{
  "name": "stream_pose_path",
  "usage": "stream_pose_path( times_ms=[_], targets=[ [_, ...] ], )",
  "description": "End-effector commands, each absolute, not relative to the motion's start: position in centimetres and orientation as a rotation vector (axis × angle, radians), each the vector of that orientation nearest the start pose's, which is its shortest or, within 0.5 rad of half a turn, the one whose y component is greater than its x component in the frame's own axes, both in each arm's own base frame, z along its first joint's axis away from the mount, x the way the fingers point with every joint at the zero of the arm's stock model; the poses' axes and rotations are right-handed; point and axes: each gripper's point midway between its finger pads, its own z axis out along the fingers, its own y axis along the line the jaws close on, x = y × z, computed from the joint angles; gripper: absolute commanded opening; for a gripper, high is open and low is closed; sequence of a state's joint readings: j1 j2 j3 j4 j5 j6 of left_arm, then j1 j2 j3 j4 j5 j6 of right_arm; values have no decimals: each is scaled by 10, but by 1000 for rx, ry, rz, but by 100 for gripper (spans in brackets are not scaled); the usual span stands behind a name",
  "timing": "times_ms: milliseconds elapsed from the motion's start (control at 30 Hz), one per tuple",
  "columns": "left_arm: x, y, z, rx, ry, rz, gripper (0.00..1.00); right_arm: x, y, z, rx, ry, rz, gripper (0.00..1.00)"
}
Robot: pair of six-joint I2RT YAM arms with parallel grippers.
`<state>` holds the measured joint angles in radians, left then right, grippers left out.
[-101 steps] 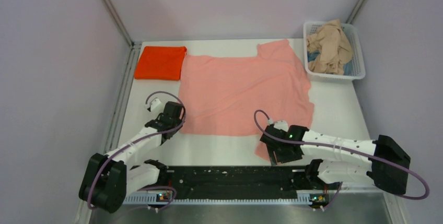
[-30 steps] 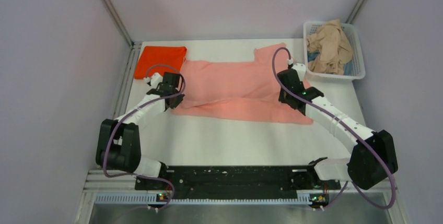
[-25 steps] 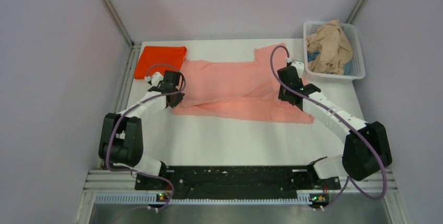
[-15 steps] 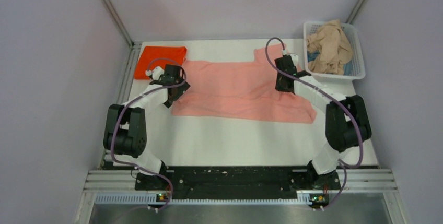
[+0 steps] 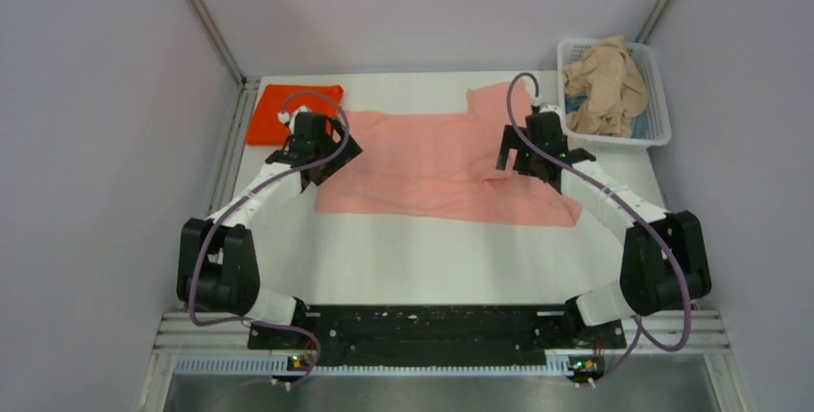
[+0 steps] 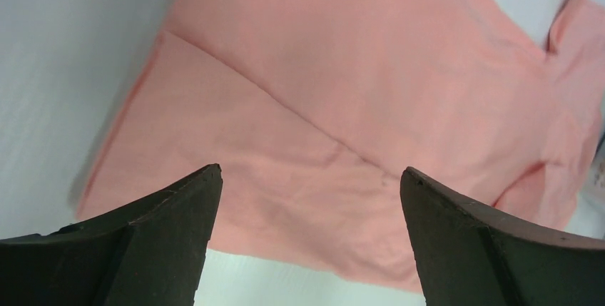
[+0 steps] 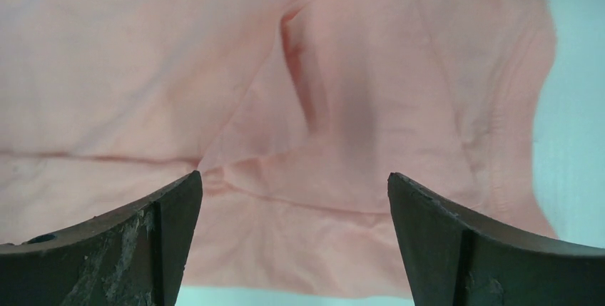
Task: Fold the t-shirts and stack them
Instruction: Fold the flattened tshirt in 1/3 of the way
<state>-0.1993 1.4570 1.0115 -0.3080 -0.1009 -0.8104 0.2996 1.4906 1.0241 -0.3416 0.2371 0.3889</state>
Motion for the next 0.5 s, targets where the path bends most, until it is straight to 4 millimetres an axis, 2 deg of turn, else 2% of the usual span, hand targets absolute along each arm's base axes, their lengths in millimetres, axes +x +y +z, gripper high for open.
stream_pose_path(
  times_ms=[0, 167, 333, 433, 467],
  targets=[
    [381, -142, 119, -544, 2315, -588, 99, 360, 135, 113, 101, 2291, 406, 99],
    [375, -156, 90, -501, 2394, -604, 99, 361, 150, 94, 25, 2299, 490, 98],
    [371, -156, 66, -505, 2455, -587, 99, 385, 160, 86, 32, 2293, 516, 98],
    [369, -153, 57, -521, 2480, -559, 99, 407, 169, 82, 54, 2266, 540, 98],
    [369, -152, 55, -524, 2485, -547, 99, 413, 171, 73, 62, 2289, 541, 98]
  ],
)
